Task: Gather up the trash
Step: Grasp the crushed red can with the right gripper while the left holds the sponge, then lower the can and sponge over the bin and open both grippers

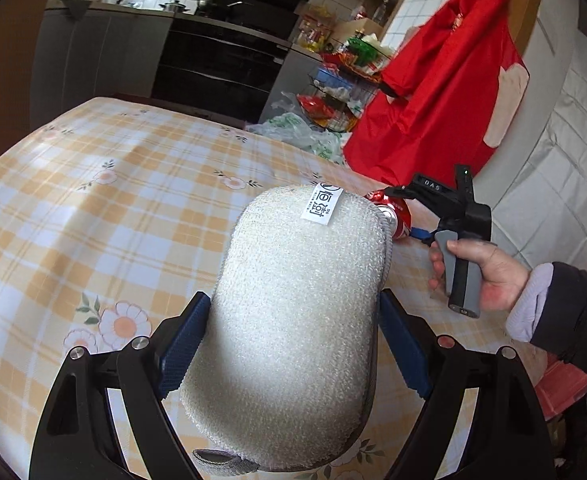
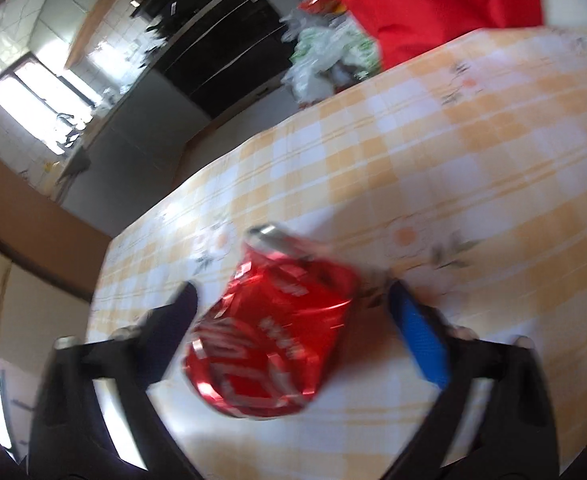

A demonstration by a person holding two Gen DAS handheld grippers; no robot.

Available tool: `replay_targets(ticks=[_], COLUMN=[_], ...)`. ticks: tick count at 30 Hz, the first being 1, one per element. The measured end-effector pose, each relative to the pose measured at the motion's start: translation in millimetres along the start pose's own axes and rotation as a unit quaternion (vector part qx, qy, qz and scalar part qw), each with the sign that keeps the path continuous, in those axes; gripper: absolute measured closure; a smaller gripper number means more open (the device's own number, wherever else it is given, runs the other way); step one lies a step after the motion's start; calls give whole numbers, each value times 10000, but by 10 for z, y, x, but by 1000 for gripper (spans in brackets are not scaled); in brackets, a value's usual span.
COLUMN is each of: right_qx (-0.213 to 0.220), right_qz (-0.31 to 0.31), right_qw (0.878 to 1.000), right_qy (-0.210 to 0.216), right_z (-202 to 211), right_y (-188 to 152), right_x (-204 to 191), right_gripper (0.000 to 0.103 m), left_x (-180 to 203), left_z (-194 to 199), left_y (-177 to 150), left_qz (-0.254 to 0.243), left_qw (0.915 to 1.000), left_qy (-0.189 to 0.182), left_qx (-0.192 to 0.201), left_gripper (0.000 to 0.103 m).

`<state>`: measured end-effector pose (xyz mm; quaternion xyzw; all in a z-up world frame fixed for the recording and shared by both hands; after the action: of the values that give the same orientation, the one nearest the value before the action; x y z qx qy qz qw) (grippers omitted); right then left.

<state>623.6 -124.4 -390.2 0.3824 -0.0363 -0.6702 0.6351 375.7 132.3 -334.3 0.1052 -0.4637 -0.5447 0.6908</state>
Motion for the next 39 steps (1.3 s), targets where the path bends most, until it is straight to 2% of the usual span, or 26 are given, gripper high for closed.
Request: replay_targets(ticks=[1,2,3,6,9,17,23,28,39], right_qx=[-121,-154,-171,-38,128,369,581,768,1268], right_qz=[54,128,147,269,419,730,980,1199,2000], right_qw=[9999,9998,9997,9996,9989,9958,9906,9846,9655], right_qy=[-50,-75,10,74,151,422,763,1019,1085], right_z=[-27,-22,-9,137,321,1015,1788,2418,3500], right_y=[-38,-74,-108,-155,-207,-470,-843,-1159,-1946], right_x=[-25,-61,-100,-209,-327,-551,-750,-911,-1210], right_gripper=[41,60,74,87,93,93,93,93,93], left_x=[-12,-25,-51,-118,-130,52,288,549,1032], left_z=[24,48,92,182,293,707,1052,1345,2032], left_y=[-17,-31,-48,-74,-91,-226,-406,-547,-814], left_qz=[79,155,245,408,482,498,467,230,-173], left_qw=[10000,9999,9996,9989,9982,9971,9971,9979,9970], left_qy=[-28,-49,-44,35,89,66,-59,-136,-240], left_qx=[16,45,110,243,351,566,597,588,715], left_gripper=[21,21,21,21,21,21,21,21,21])
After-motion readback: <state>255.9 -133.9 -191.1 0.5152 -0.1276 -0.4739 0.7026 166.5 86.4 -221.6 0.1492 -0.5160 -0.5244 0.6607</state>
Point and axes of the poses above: each gripper's, at about its wrist camera, not at the fingertips, and z roughly against the way its jaws point, x to its right, y to its top, the point moved 9 cm from there along -z, roughly the way its jaws point, and after that the axes turned 9 degrees about z, right-handed, at the moved point
